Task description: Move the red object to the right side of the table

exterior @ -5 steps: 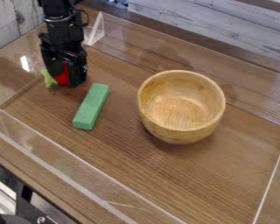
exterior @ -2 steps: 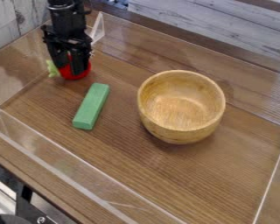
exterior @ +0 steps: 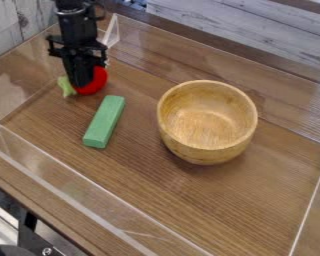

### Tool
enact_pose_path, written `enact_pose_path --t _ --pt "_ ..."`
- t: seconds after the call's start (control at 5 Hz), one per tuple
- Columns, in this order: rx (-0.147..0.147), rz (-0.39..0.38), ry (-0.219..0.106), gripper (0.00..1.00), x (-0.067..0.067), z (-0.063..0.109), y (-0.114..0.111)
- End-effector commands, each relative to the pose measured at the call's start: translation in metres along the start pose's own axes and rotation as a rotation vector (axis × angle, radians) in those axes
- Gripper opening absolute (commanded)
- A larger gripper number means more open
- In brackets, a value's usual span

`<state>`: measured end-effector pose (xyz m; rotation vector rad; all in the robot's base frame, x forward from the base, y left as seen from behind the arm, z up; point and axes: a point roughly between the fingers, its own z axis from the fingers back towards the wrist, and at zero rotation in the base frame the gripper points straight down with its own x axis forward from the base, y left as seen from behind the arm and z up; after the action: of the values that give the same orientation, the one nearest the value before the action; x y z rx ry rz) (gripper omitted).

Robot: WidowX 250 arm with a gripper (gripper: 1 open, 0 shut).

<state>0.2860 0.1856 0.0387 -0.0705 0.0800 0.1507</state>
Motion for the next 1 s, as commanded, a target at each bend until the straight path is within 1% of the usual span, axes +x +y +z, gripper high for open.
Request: enact_pose_path --t 0.0,0.2,0.4,0.6,0.8 --pt "0.015 0.041 -0.04 1.0 0.007 0.011 0.011" --pt "0.022 -0.004 -0.026 1.0 0.009 0.015 0.013" --pt "0.021 -0.027 -0.033 0.0 0.009 0.023 0.012" --pt "0.013 -0.054 -0.068 0.0 0.007 0.045 0.008" --pt "0.005 -0.091 -0.111 0.0 0.003 0.058 0.007"
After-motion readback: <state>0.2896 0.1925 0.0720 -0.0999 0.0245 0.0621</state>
